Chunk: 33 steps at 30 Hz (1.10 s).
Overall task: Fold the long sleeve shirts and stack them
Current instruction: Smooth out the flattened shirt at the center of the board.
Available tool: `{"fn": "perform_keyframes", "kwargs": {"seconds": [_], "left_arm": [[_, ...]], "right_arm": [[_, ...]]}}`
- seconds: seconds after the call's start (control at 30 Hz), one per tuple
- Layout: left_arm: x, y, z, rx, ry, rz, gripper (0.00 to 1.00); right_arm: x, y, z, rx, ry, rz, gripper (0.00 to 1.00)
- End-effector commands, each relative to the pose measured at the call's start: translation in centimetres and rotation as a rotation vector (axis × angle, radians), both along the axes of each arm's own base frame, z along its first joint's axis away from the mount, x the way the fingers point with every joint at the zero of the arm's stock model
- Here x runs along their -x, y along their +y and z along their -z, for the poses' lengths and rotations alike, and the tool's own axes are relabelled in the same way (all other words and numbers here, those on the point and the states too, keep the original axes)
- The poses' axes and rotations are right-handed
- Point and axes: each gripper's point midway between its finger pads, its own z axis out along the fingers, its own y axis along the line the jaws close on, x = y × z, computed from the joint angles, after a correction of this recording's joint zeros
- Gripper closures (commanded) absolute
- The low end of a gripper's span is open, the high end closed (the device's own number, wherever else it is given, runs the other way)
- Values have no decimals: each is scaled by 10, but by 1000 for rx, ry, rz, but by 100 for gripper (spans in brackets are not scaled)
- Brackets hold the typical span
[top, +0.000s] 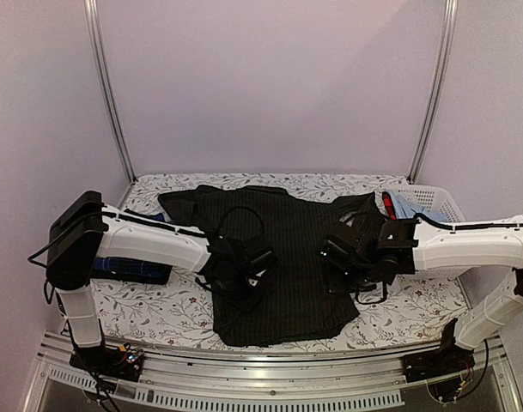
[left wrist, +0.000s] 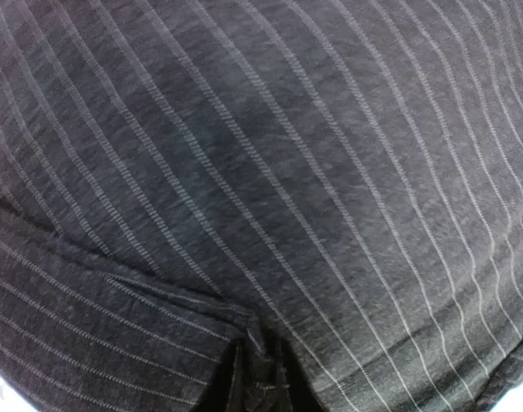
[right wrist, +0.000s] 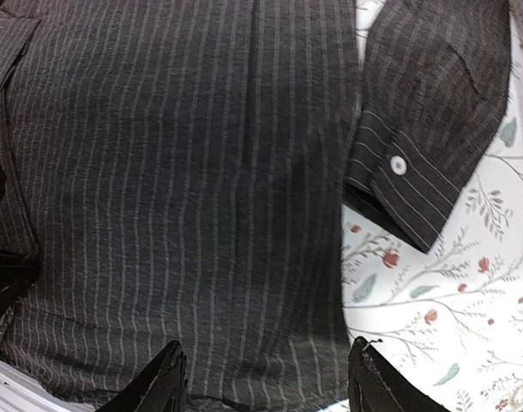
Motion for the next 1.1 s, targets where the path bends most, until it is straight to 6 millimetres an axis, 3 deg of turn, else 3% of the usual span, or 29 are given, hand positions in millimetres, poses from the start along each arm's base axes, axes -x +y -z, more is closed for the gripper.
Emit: {"fn": "perform_keyframes", "kwargs": {"seconds": [0.0,0.2,0.3,0.47,0.57,0.67,0.77,0.9,1.07], "left_arm": [[-3,11,-19,-7,-63,-43,98],[12,49,-52,58,-75,-194,100],[29,81,-54,71,-50,-288,100],[63,128,-35,57,45,-405,100],[82,144,-24,61,110,-447,99],[89,152,-22,71,126,-468,85],[86,152,-27,77,111,-479,61],[64,141,-51,120,37,-482,55],[10,128,-87,211,-69,-490,52]], "right_arm": [[-20,43,2,-19,-45,-109,37],[-47,80,23,-85,-29,-182,37],[-59,87,39,-111,-12,-193,36],[-67,77,73,-64,24,-171,37],[-65,63,88,-33,48,-151,36],[-61,47,99,-16,68,-124,37],[-56,34,109,2,90,-103,37],[-49,18,114,16,103,-66,37],[-41,-5,121,30,117,-7,36]]}}
